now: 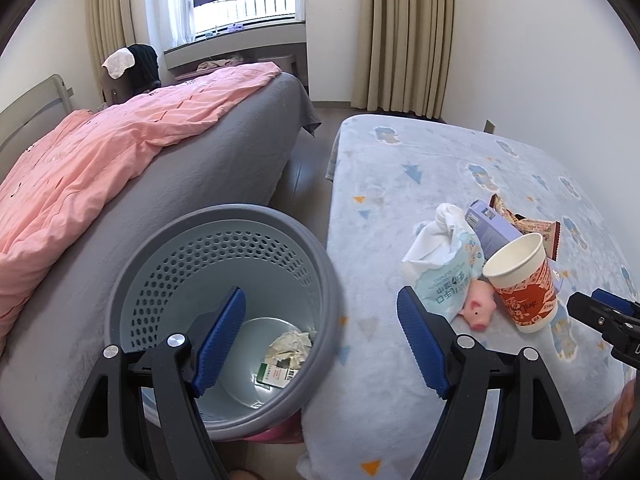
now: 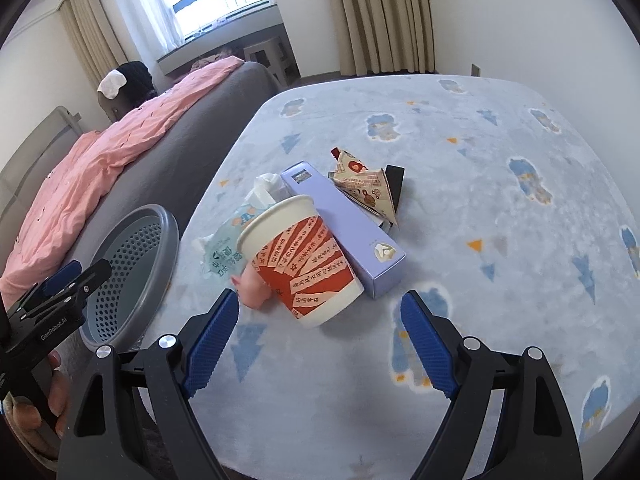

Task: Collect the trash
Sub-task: 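Close the right gripper around the red-and-white paper cup and lift it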

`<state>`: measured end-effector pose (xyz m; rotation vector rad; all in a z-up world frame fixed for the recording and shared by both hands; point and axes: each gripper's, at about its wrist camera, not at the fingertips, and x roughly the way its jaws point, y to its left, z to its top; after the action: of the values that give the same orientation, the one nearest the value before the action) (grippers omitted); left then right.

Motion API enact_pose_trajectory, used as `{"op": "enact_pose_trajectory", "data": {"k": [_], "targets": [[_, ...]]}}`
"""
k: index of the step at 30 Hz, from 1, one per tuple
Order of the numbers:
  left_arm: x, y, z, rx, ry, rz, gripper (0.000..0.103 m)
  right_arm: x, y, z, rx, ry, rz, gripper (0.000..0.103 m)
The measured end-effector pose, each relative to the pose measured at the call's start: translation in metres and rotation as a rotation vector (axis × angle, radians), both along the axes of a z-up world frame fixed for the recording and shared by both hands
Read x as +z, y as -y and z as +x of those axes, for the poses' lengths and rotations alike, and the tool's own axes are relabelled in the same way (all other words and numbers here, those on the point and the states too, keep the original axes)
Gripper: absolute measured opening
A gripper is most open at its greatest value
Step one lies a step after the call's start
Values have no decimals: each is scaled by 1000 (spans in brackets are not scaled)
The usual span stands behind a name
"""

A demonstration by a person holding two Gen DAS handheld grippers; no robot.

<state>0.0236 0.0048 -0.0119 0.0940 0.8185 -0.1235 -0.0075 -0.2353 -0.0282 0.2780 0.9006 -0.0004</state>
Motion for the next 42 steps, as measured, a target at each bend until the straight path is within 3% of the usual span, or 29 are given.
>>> {"op": "enact_pose_trajectory", "data": {"k": [12, 18, 27, 30, 42], "targets": [[-13, 15, 12, -3, -30, 22, 75, -13, -15, 30, 106, -22, -50, 81], [-16, 17, 15, -2, -38, 26, 75, -23, -23, 43, 148, -49, -69, 74], [-19, 20, 18, -4, -45, 31, 75, -33, -30, 56, 156, -73, -106, 72], [-20, 21, 18, -5, -47, 33, 75, -37, -32, 61, 163, -85, -103, 66], [-25, 26, 20, -19, -58, 44, 75, -25, -25, 55, 150, -39, -33, 64]]}}
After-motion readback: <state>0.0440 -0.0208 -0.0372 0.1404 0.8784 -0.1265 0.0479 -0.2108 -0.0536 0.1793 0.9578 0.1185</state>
